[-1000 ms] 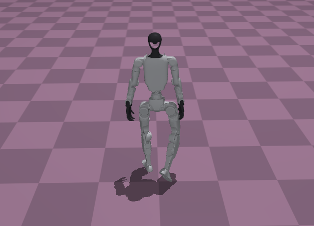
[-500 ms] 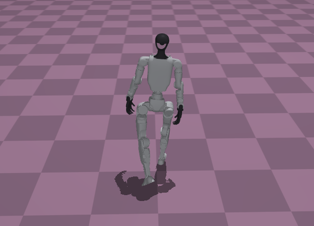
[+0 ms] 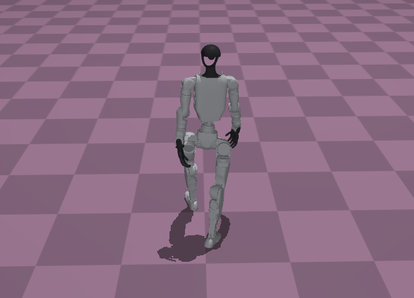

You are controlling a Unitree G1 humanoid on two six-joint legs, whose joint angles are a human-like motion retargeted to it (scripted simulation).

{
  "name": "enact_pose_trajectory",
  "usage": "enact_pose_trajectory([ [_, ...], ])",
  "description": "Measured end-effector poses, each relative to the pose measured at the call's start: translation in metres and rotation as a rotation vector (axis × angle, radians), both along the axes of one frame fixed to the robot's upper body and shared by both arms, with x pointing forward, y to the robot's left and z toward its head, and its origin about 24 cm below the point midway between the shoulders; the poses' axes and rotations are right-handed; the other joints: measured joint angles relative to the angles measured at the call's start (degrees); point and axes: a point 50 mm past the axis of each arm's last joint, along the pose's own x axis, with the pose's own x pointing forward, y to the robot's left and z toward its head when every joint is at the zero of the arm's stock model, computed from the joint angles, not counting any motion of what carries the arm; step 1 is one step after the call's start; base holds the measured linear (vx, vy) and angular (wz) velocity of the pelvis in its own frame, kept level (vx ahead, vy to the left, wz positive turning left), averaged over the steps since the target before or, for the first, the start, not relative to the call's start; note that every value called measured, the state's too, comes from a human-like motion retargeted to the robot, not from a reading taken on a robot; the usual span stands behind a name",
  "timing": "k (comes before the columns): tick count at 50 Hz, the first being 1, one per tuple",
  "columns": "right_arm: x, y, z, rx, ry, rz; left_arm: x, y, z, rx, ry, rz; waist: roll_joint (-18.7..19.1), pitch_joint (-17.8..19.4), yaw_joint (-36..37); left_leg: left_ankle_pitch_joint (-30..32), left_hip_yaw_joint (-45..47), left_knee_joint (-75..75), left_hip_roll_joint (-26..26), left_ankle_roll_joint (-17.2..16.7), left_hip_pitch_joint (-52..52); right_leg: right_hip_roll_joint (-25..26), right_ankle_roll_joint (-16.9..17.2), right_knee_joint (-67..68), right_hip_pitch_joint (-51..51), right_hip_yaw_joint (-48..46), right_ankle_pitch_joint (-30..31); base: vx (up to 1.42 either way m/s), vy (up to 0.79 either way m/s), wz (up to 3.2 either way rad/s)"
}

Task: Walk run

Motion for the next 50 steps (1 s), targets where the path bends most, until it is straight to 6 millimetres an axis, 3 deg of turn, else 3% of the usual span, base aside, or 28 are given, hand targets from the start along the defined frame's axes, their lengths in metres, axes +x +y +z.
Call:
enact_pose_trajectory([
  [4,-0.046,0.002,-0.014,0.021,0.159,0.027,0.007,0.003,-0.001,0.019,-0.032,-0.012,-0.5,-1.5,3.3,0.1,1.5,6.7,3.4,0.8,2.1,-1.1,6.3,5.4,1.5,6.5,9.1,1.00,0.09,-0.90],
  [7,-0.086,0.007,-0.023,-0.010,0.273,0.014,0.018,0.008,-0.003,0.037,-0.072,0.027,0.8,-3.0,1.6,-4.8,-5.4,7.7,2.4,2.2,5.8,-0.3,7.6,15.9,-1.4,9.8,23.7,1.10,0.11,-0.45],
  [8,-0.100,0.005,-0.024,-0.019,0.315,-0.004,0.024,0.012,-0.003,0.036,-0.093,0.030,2.1,-3.6,0.7,-6.1,-1.5,6.8,4.8,2.7,8.7,0.8,8.4,21.4,-3.3,9.2,28.6,1.01,0.15,-0.24],
  [10,-0.119,0.002,-0.025,-0.022,0.379,-0.023,0.040,0.020,-0.004,0.037,-0.141,0.032,3.7,-3.9,-0.3,-8.0,1.2,5.2,6.7,2.7,13.0,-0.2,7.8,31.6,-7.1,7.1,31.7,0.86,0.17,-0.41],
  [14,-0.138,0.004,-0.026,-0.013,0.443,-0.070,0.088,0.048,-0.001,0.139,-0.296,-0.002,4.7,-2.1,-4.4,-10.0,-1.0,1.2,4.5,2.2,19.4,-3.6,5.6,47.1,-19.2,6.4,22.7,0.65,0.06,-0.15],
  [17,-0.158,0.007,-0.026,0.010,0.493,-0.186,0.138,0.069,0.008,0.237,-0.464,-0.079,3.6,-1.4,-8.2,-10.4,-0.1,-3.4,1.2,2.6,24.1,-7.8,2.4,48.7,-29.0,2.7,16.1,0.62,0.06,0.78],
  [22,-0.190,0.011,-0.024,0.045,0.589,-0.259,0.206,0.080,0.028,0.248,-0.687,-0.138,2.3,-0.7,-12.5,-12.5,-2.0,-6.5,-2.4,1.3,29.7,-10.1,-5.4,28.4,-36.6,-3.9,10.3,0.66,-0.01,0.67],
  [25,-0.202,0.016,-0.023,0.060,0.646,-0.272,0.242,0.080,0.044,0.217,-0.823,-0.142,0.8,-0.3,-14.4,-14.2,-3.3,-8.1,-4.8,0.2,33.5,-7.4,-7.1,11.7,-40.4,-1.1,8.6,0.73,-0.10,0.72],
  [28,-0.212,0.023,-0.022,0.093,0.679,-0.297,0.260,0.074,0.053,0.181,-0.928,-0.154,1.0,-0.9,-15.1,-15.7,-3.6,-9.1,-4.2,-2.4,37.6,-4.7,-6.6,4.2,-43.3,3.6,7.2,0.81,-0.13,0.60],
  [30,-0.211,0.024,-0.022,0.109,0.683,-0.312,0.260,0.068,0.051,0.165,-0.958,-0.152,0.9,-1.3,-15.0,-16.1,-4.1,-8.4,-4.2,-3.9,39.2,-5.1,-9.3,6.3,-43.6,2.3,8.9,0.75,-0.11,0.33],
  [32,-0.206,0.026,-0.023,0.121,0.675,-0.313,0.247,0.064,0.044,0.165,-0.926,-0.130,0.6,-2.0,-15.7,-14.6,-4.8,-7.1,-4.6,-5.5,40.6,-5.9,-11.2,9.9,-43.3,0.9,11.6,0.84,-0.16,0.40],
  [34,-0.199,0.028,-0.024,0.139,0.660,-0.304,0.222,0.062,0.031,0.161,-0.830,-0.107,0.1,-1.9,-17.1,-9.7,-6.7,-4.4,-5.2,-7.2,42.1,-6.8,-11.4,13.5,-42.6,2.5,15.0,1.10,-0.26,0.61],
  [37,-0.185,0.028,-0.026,0.135,0.625,-0.264,0.176,0.051,0.012,0.139,-0.649,-0.093,-0.1,-1.6,-18.0,3.3,-7.4,4.3,-4.8,-8.7,40.9,-7.3,-11.7,16.2,-39.1,7.7,12.5,0.87,-0.16,0.60],
  [38,-0.179,0.026,-0.027,0.114,0.604,-0.234,0.155,0.047,0.006,0.130,-0.566,-0.091,-1.6,-1.7,-17.3,8.7,-4.4,9.7,-4.7,-8.1,39.5,-9.0,-11.8,14.7,-36.0,6.4,11.4,0.72,-0.12,0.29],
  [40,-0.168,0.024,-0.028,0.080,0.563,-0.186,0.127,0.043,0.001,0.114,-0.453,-0.107,-3.4,-1.6,-16.4,13.8,-0.6,19.7,-3.8,-7.4,36.2,-12.0,-11.6,12.4,-31.0,0.8,10.1,0.88,-0.23,0.38],
  [43,-0.136,0.015,-0.028,0.013,0.477,-0.102,0.092,0.042,-0.002,0.098,-0.297,-0.144,-6.4,-0.1,-15.5,7.7,3.1,36.8,0.1,-3.9,28.0,-13.6,-10.8,11.0,-26.8,3.0,8.0,0.57,-0.20,0.79],
  [45,-0.114,0.009,-0.027,-0.030,0.422,-0.059,0.073,0.040,-0.002,0.100,-0.215,-0.154,-6.0,0.3,-14.3,4.1,4.5,43.3,3.8,-3.0,21.7,-12.9,-10.8,8.8,-23.6,-0.6,7.3,0.63,-0.18,0.40],
  [50,-0.061,-0.006,-0.017,-0.088,0.272,0.005,0.031,0.024,-0.001,0.068,-0.082,-0.102,-3.8,0.5,-9.9,-2.1,6.5,36.9,6.6,-6.1,9.8,-7.3,-10.3,2.2,-16.8,-3.4,6.0,0.53,-0.11,-0.06],
])
